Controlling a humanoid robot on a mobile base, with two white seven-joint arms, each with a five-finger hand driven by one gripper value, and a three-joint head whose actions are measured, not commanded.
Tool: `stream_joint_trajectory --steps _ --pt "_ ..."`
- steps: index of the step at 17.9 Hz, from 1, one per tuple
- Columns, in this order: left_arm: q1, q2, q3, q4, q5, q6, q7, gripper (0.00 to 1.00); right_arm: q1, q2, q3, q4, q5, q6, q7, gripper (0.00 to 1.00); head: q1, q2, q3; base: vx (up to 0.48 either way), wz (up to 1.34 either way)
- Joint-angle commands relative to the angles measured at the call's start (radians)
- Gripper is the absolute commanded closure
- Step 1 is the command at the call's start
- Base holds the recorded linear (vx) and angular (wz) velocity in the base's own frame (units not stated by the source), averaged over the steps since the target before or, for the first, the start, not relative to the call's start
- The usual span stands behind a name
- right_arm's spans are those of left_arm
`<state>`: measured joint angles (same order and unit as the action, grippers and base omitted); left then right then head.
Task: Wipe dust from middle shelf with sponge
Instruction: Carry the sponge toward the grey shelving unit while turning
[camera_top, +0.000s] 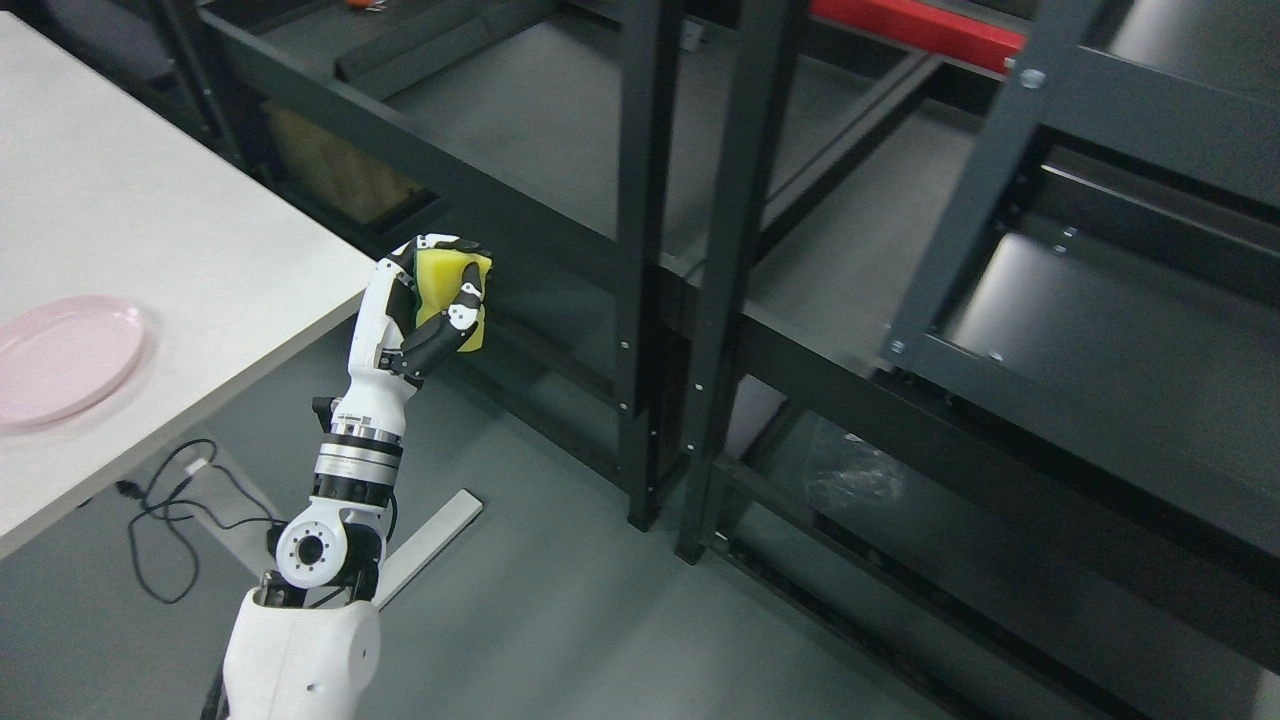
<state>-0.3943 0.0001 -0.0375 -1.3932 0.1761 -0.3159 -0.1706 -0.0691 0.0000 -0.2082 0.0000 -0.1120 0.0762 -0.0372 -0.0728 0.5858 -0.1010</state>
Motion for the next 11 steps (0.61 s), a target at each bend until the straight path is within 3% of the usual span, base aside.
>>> stream_joint_trajectory --steps 1,7,11 --pt "0.0 0.017 -0.085 -0.007 0.0 -0.009 -0.001 0.97 0.0 -0.017 0.0 -0.017 0.0 0.001 0.0 0.0 0.0 0.0 0.0 -0.222 -0.79" --pt "-0.02 0.017 -0.217 -0.039 -0.003 -0.02 -0.041 0.97 0.0 -0.017 0.001 -0.017 0.0 0.001 0.0 0.0 0.0 0.0 0.0 -0.22 -1.02" --pt "-0.122 0.017 -0.324 -0.035 -0.085 -0.02 -0.081 0.97 0.0 -0.017 0.001 -0.017 0.0 0.001 0.0 0.0 0.0 -0.001 0.0 -0.171 -1.0"
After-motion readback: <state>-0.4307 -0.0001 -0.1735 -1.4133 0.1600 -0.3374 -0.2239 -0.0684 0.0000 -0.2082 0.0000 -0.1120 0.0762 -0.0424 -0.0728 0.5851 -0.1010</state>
